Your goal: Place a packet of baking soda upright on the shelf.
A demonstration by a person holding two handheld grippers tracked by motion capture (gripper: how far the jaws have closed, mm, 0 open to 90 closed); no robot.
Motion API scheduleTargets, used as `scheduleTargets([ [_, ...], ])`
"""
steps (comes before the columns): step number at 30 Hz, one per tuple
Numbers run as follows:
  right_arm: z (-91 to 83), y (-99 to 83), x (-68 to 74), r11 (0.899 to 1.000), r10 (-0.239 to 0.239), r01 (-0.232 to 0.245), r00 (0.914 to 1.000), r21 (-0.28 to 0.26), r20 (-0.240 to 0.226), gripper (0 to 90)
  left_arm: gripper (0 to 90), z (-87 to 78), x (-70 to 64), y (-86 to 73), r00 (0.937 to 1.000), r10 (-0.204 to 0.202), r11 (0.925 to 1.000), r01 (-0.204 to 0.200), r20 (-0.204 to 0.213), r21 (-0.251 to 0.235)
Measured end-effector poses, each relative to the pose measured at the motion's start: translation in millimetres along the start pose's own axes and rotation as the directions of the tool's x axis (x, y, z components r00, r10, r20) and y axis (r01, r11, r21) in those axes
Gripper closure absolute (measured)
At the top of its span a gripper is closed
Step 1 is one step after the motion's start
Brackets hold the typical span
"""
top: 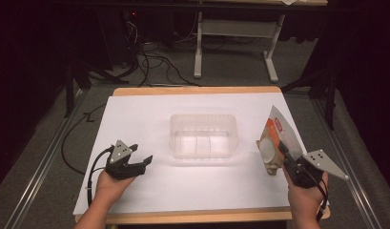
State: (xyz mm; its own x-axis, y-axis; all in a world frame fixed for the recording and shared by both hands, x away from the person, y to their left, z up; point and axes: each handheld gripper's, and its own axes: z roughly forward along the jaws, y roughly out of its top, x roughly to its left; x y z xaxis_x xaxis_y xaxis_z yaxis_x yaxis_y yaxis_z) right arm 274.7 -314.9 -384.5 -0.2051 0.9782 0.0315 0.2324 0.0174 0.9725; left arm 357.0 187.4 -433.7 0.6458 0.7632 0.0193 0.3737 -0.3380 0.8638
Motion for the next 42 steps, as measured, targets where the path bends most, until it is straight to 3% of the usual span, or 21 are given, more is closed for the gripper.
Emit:
scheduleTargets([
  [9, -0.2, 13.5, 12.8, 0.999, 0.01, -0.012, 0.9989, -0.042, -0.047, 90.0, 29.6, 1.6, 2.7, -0.1, 0.9999, -0.012, 0.9999, 0.012, 0.003, 0.001],
  [15, 3.9, 20.0, 13.9, 0.998, 0.018, -0.022, 0.9976, -0.053, -0.067, 90.0, 29.6, -1.2, 1.6, 0.1, 1.0, -0.004, 0.9999, 0.004, 0.0, -0.01],
  [23, 8.2, 45.2, 17.4, 0.997, 0.012, -0.017, 0.9974, -0.081, -0.071, 90.0, 29.6, -1.3, 2.7, -0.3, 1.0, -0.005, 0.9999, 0.005, -0.003, -0.01],
  [31, 15.5, 64.7, 30.2, 0.993, 0.006, -0.019, 0.9943, -0.118, -0.106, 90.0, 29.6, -1.7, 4.1, -0.1, 0.9999, -0.009, 0.9998, 0.009, -0.005, -0.018],
  [34, 19.6, 70.0, 35.6, 0.992, 0.024, -0.04, 0.9913, -0.123, -0.13, 90.0, 30.8, -5.2, 4.5, 0.7, 0.9996, -0.008, 0.9991, 0.007, -0.026, -0.041],
  [42, 40.2, 76.7, 58.9, 0.992, 0.024, -0.044, 0.9867, -0.121, -0.16, 90.0, 30.8, -6.1, 6.4, 0.6, 0.9997, -0.015, 0.999, 0.014, -0.021, -0.043],
])
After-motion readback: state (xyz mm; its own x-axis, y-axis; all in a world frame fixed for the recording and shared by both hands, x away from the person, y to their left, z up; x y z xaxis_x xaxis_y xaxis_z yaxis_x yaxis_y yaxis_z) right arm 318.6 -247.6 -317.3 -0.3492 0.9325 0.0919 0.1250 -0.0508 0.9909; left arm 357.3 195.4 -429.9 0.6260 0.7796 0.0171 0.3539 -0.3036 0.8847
